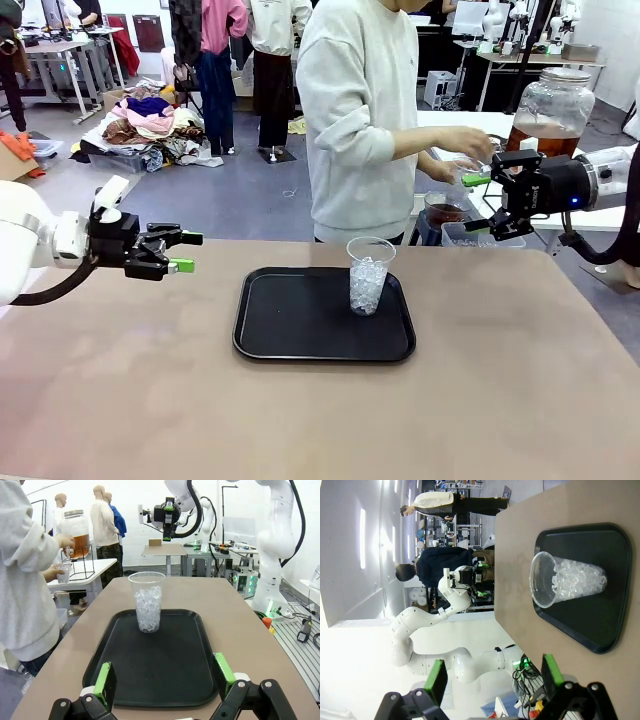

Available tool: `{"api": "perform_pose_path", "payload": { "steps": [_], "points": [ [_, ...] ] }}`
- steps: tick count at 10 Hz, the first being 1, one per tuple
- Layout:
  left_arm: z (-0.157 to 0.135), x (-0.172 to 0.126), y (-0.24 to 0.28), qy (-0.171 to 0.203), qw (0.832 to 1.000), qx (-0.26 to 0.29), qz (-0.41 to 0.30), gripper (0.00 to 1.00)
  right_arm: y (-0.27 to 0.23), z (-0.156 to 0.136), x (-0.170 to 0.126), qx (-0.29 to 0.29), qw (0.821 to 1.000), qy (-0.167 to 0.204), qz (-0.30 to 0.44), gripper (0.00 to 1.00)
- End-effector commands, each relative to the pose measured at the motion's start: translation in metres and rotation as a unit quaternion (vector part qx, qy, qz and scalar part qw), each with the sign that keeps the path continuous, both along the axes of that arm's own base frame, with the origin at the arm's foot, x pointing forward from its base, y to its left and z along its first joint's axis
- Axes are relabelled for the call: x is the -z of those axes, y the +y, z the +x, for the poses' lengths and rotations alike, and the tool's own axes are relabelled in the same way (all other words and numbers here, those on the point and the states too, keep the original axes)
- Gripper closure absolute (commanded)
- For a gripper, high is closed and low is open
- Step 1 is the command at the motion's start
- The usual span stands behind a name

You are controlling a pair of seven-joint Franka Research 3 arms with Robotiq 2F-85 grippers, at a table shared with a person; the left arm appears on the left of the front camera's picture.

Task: Pour the drink into the iced cup.
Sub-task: Pick up the iced cup indicated by the human and present it to them.

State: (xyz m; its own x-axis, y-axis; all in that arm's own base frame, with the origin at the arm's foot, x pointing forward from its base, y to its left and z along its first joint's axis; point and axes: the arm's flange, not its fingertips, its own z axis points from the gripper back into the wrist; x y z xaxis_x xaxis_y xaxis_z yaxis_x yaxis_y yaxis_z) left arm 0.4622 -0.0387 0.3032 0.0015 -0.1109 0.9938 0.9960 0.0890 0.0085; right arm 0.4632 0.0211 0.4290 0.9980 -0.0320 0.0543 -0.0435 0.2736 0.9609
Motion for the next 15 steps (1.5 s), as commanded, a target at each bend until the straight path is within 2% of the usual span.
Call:
{"api": "perform_pose_path", "payload": {
  "steps": [1,15],
  "points": [
    [0.001,-0.0016,-0.001,0.0,1.0,-0.001,-0.003,0.0,0.0006,-0.0004,-0.0009,-0.001,1.0,-0.001,0.002,0.0],
    [0.001,-0.0016,-0.001,0.0,1.0,-0.001,-0.003,0.0,0.0006,-0.0004,-0.0009,-0.001,1.0,-0.001,0.002,0.0]
  ]
}}
